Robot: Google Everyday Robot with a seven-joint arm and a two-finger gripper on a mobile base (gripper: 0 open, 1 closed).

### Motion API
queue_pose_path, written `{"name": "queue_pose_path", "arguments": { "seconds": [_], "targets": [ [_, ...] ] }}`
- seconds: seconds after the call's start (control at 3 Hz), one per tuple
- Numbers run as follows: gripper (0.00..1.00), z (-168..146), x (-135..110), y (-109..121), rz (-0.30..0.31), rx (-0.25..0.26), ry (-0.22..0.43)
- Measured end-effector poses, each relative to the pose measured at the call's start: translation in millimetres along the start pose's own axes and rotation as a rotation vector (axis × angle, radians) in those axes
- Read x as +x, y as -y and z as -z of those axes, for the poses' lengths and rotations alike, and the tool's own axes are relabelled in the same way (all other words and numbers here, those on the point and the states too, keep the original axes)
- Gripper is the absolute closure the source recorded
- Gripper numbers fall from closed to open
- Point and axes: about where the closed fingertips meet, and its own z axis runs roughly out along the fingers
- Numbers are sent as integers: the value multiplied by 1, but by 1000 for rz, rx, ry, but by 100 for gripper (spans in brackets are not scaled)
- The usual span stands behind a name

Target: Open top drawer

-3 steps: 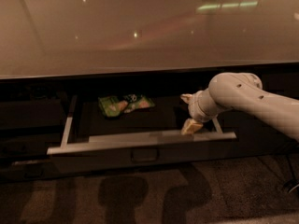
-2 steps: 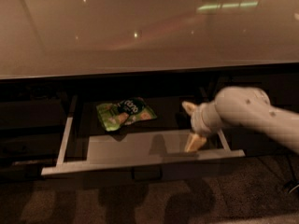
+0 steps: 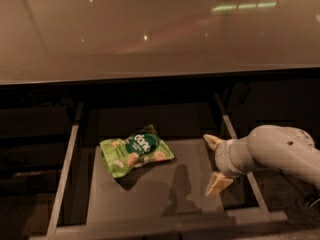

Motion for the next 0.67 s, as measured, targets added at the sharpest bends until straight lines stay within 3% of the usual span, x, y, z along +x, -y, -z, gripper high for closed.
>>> {"name": "queue_pose_path", "arguments": {
  "seconds": [0.33, 0.67],
  "targets": [
    [0, 10, 26, -78, -70, -67, -79],
    [0, 11, 24, -74, -69, -61, -77]
  ]
}}
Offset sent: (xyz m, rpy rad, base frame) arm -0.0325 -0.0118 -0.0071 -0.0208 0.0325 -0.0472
